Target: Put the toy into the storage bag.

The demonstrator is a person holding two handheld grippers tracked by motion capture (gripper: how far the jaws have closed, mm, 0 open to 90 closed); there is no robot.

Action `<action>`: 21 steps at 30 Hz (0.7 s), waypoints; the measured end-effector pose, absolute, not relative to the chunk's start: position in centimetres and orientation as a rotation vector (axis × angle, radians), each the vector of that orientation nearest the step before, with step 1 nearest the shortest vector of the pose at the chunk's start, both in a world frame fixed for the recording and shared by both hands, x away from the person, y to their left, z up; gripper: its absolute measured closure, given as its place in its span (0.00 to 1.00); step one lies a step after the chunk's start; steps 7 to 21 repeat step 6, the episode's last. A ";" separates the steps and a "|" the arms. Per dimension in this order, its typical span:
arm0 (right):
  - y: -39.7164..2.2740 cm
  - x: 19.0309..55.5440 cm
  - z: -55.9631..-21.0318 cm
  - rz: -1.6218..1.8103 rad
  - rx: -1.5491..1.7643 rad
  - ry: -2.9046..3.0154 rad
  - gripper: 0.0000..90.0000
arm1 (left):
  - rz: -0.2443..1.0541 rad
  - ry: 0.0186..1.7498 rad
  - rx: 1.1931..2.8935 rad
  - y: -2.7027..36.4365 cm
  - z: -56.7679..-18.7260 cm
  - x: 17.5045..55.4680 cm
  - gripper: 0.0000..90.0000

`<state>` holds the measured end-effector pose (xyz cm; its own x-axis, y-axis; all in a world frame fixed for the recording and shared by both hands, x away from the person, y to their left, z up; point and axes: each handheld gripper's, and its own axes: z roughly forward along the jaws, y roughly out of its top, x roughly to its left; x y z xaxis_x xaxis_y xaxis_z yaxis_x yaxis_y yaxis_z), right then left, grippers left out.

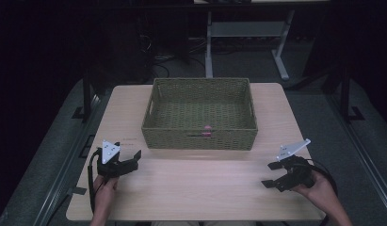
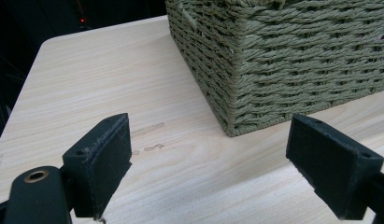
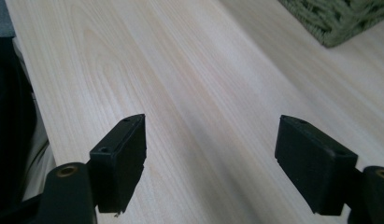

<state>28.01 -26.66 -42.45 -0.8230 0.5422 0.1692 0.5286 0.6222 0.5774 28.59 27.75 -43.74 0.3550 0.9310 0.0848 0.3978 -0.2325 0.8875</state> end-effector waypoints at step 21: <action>-26.1 26.4 -42.4 0.985 0.921 2.753 0.26 | 0.827 1.164 1.794 27.8 -43.7 28.5 0.15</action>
